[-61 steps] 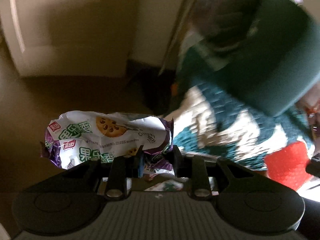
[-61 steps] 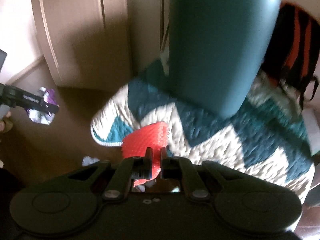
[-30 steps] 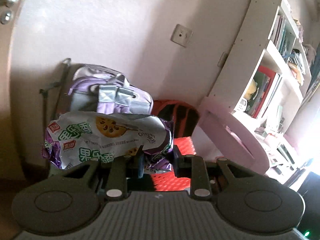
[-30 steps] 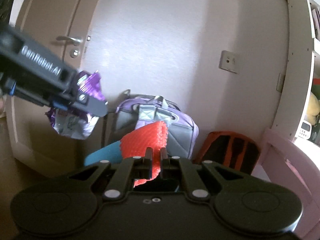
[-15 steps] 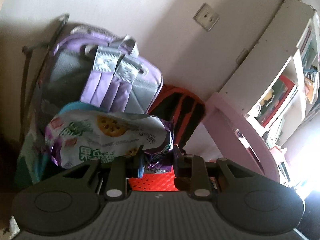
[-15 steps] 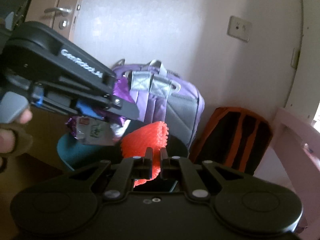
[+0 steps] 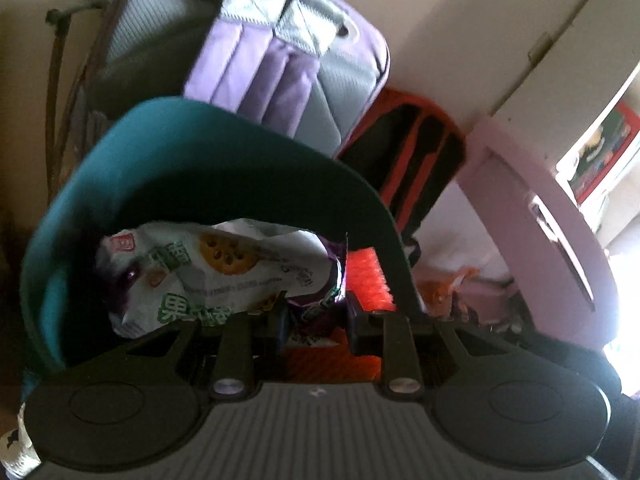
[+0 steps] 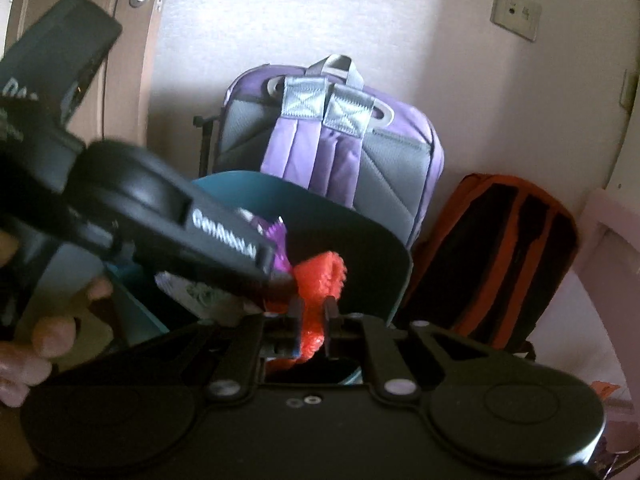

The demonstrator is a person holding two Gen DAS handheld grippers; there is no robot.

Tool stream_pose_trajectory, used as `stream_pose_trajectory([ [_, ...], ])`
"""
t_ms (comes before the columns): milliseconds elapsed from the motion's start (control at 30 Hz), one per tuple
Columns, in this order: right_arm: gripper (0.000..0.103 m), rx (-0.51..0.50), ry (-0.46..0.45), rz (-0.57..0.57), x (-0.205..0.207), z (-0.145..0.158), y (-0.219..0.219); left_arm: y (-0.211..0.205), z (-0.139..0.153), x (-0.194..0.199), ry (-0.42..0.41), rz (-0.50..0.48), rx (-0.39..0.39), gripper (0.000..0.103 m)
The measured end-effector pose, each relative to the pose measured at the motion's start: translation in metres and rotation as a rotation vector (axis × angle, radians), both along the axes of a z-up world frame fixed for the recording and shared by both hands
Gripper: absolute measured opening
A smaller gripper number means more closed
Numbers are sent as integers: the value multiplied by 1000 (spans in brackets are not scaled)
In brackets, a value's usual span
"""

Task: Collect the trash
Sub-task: 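Open the left tool over the wastebasket while the right tool releases the red net into it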

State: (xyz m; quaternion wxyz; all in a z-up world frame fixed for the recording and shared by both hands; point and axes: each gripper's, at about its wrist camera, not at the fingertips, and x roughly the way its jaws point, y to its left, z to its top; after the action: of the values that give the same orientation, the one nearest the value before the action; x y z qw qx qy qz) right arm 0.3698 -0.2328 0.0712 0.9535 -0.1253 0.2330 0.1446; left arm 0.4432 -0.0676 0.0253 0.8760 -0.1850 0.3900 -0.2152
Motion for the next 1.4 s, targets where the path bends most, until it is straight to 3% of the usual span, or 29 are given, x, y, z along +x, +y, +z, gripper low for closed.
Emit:
stream_pose_trajectory([
  [167, 20, 0, 25, 21, 0, -2, 0, -5, -6, -4, 0, 1, 56, 30],
  [233, 25, -10, 22, 17, -1, -1, -1, -7, -4, -5, -3, 7, 76, 37],
  [300, 27, -4, 21, 5, -2, 0, -5, -7, -1, -8, -12, 24, 97, 58],
  [400, 42, 28, 39, 5, -4, 3, -12, -5, 6, -14, -34, 47, 106, 70],
  [433, 49, 37, 38, 7, -6, 4, -14, -5, 9, -16, -36, 47, 101, 71],
  [733, 55, 50, -9, 17, -41, 21, -18, -12, 35, -46, -78, 23, 109, 77],
  [1033, 59, 93, -36, 41, -93, 44, -25, -6, 71, -107, -146, 24, 155, 77],
  [1200, 59, 117, -36, 59, -123, 50, -23, 2, 77, -145, -178, 44, 237, 78],
  [1400, 60, 151, -39, 73, -156, 53, -19, 18, 75, -186, -196, 64, 258, 80],
])
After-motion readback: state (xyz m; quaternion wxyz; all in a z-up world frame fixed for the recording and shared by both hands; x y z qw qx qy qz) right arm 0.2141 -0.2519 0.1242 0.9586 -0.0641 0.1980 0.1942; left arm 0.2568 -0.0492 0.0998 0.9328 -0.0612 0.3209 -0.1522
